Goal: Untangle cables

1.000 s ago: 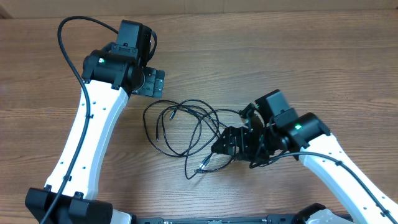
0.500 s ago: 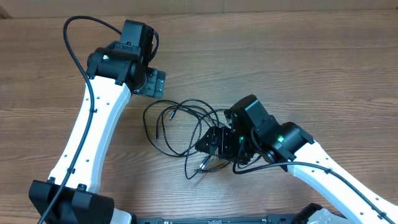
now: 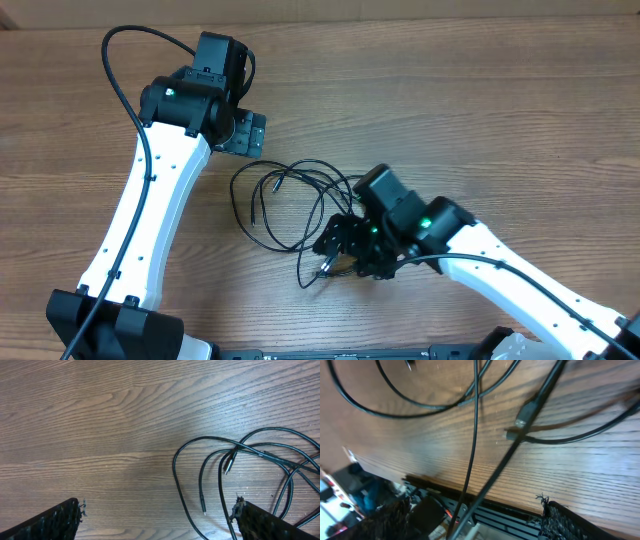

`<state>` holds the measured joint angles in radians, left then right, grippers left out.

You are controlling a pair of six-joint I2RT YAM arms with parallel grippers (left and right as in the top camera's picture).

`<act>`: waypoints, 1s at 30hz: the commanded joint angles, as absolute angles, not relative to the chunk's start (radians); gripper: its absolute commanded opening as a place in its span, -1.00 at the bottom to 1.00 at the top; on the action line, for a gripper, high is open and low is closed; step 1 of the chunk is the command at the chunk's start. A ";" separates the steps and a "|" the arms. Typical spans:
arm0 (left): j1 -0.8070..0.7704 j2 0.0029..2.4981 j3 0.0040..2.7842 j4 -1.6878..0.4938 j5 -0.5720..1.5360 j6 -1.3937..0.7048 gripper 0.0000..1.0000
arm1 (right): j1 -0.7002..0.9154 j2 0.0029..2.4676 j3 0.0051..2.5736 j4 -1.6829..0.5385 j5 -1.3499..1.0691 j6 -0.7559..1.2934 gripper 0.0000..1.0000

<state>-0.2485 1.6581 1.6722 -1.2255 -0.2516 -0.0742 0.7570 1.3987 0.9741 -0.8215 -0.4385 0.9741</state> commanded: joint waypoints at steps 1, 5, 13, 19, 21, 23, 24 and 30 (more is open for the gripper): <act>-0.247 1.664 1.663 -1.222 -0.264 -0.059 0.99 | 0.815 1.431 0.968 -0.804 -0.408 1.037 0.72; -0.247 1.664 1.663 -1.222 -0.264 -0.059 0.99 | 0.886 1.438 0.968 -0.746 -0.398 1.077 0.55; -0.247 1.664 1.663 -1.222 -0.264 -0.059 0.99 | 0.927 1.439 0.968 -0.738 -0.290 1.078 0.32; -0.247 1.664 1.663 -1.222 -0.264 -0.059 0.99 | 0.927 1.443 0.968 -0.735 -0.229 1.105 0.32; -0.247 1.664 1.663 -1.222 -0.264 -0.059 0.99 | 0.929 1.455 0.968 -0.734 -0.220 1.123 0.32; -0.247 1.664 1.663 -1.222 -0.264 -0.059 0.99 | 0.931 1.483 0.968 -0.730 -0.221 1.127 0.30; -0.247 1.664 1.663 -1.222 -0.264 -0.059 0.99 | 0.932 1.492 0.968 -0.730 -0.221 1.127 0.29; -0.247 1.664 1.663 -1.222 -0.264 -0.059 1.00 | 0.952 1.515 0.968 -0.726 -0.225 1.131 0.08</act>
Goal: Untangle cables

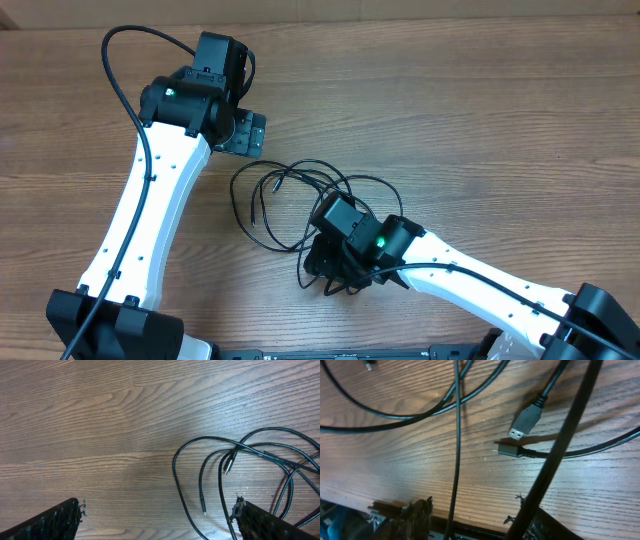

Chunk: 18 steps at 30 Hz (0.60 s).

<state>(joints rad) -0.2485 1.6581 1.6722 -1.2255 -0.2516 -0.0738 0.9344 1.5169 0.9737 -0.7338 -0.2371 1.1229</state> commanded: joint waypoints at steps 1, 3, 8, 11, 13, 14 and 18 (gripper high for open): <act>-0.247 1.664 1.663 -1.222 -0.264 -0.059 0.99 | 0.954 1.515 0.968 -0.726 -0.224 1.131 -0.02; -0.247 1.664 1.663 -1.222 -0.264 -0.059 0.99 | 0.955 1.515 0.968 -0.726 -0.226 1.131 -0.27; -0.247 1.664 1.663 -1.222 -0.264 -0.059 1.00 | 0.955 1.515 0.971 -0.719 -0.240 1.129 -0.92; -0.247 1.664 1.663 -1.222 -0.264 -0.059 0.99 | 0.952 1.507 0.997 -0.720 -0.235 1.094 -0.92; -0.247 1.664 1.663 -1.222 -0.264 -0.059 0.99 | 0.952 1.496 1.032 -0.734 -0.207 1.052 -0.92; -0.247 1.664 1.663 -1.222 -0.264 -0.059 0.99 | 0.952 1.489 1.057 -0.752 -0.182 1.040 -0.92; -0.247 1.664 1.663 -1.222 -0.264 -0.059 0.99 | 0.952 1.464 1.207 -0.906 -0.026 1.011 -0.92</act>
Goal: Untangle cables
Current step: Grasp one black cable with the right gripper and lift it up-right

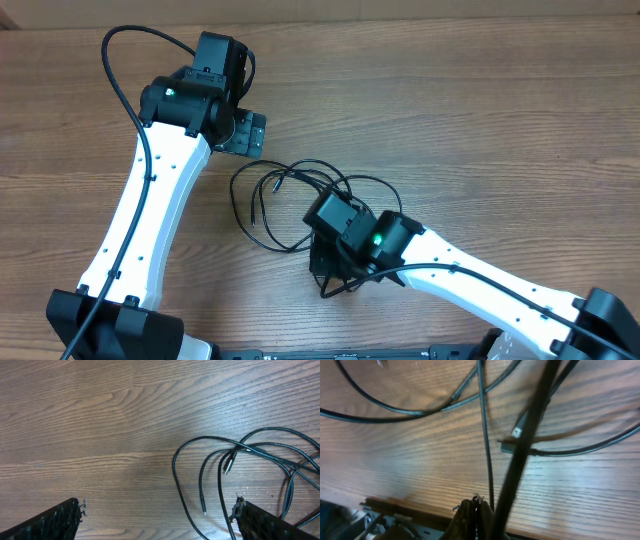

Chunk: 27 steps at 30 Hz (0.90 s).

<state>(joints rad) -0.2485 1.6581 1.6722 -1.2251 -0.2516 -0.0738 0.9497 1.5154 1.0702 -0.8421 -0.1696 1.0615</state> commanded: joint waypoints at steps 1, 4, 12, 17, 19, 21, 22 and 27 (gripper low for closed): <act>-0.247 1.664 1.663 -1.222 -0.264 -0.059 0.99 | 0.952 1.459 1.282 -0.980 0.048 1.003 -0.92; -0.247 1.664 1.663 -1.222 -0.264 -0.059 0.99 | 0.952 1.459 1.446 -1.104 0.177 0.957 -0.93; -0.247 1.664 1.663 -1.222 -0.264 -0.059 0.99 | 0.896 1.456 1.822 -1.298 0.463 0.878 -0.93; -0.247 1.664 1.663 -1.222 -0.264 -0.059 0.99 | 0.773 1.449 2.016 -1.312 0.482 0.760 -0.92; -0.247 1.664 1.663 -1.222 -0.264 -0.059 0.99 | 0.725 1.446 2.069 -1.314 0.481 0.749 -0.92; -0.247 1.664 1.663 -1.222 -0.264 -0.059 0.99 | 0.667 1.443 2.145 -1.315 0.481 0.749 -0.93; -0.247 1.664 1.663 -1.222 -0.264 -0.059 0.99 | 0.650 1.441 2.170 -1.313 0.481 0.749 -0.92; -0.247 1.664 1.663 -1.222 -0.264 -0.059 0.99 | 0.585 1.435 2.303 -1.306 0.481 0.749 -0.93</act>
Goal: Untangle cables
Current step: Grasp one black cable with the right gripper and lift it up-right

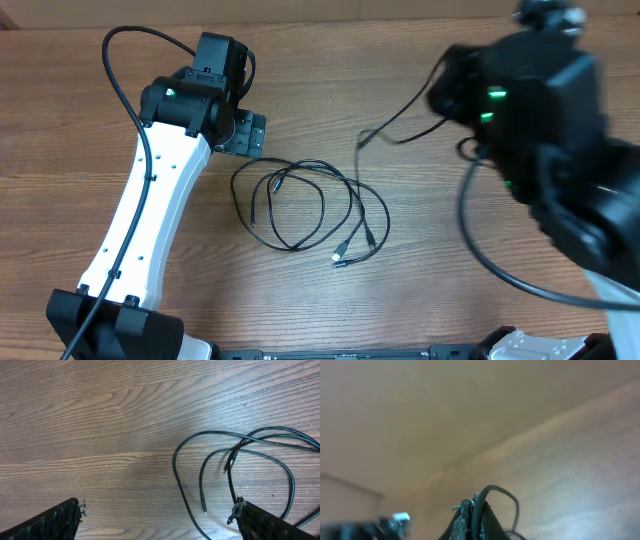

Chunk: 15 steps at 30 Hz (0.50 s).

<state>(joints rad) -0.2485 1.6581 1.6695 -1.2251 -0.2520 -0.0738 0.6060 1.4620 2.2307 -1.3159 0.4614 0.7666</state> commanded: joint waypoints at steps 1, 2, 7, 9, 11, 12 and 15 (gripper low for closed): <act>-0.247 1.664 1.663 -1.222 -0.264 -0.059 0.99 | 0.574 1.435 2.332 -1.298 0.481 0.733 -0.93; -0.247 1.664 1.663 -1.222 -0.264 -0.059 0.99 | 0.571 1.435 2.343 -1.291 0.481 0.722 -0.92; -0.247 1.664 1.663 -1.222 -0.264 -0.059 0.99 | 0.537 1.435 2.389 -1.275 0.495 0.701 -0.93; -0.247 1.664 1.663 -1.222 -0.264 -0.059 0.99 | 0.520 1.435 2.391 -1.256 0.494 0.701 -0.93; -0.247 1.664 1.663 -1.222 -0.264 -0.059 0.99 | 0.508 1.435 2.391 -1.225 0.493 0.701 -0.93; -0.247 1.664 1.663 -1.222 -0.264 -0.059 0.99 | 0.503 1.435 2.391 -1.202 0.493 0.701 -0.93; -0.247 1.664 1.663 -1.222 -0.264 -0.059 0.99 | 0.502 1.433 2.391 -1.147 0.493 0.697 -0.93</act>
<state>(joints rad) -0.2485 1.6581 1.6691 -1.2251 -0.2520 -0.0738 0.5083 1.4391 2.3722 -1.1843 0.4801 0.7174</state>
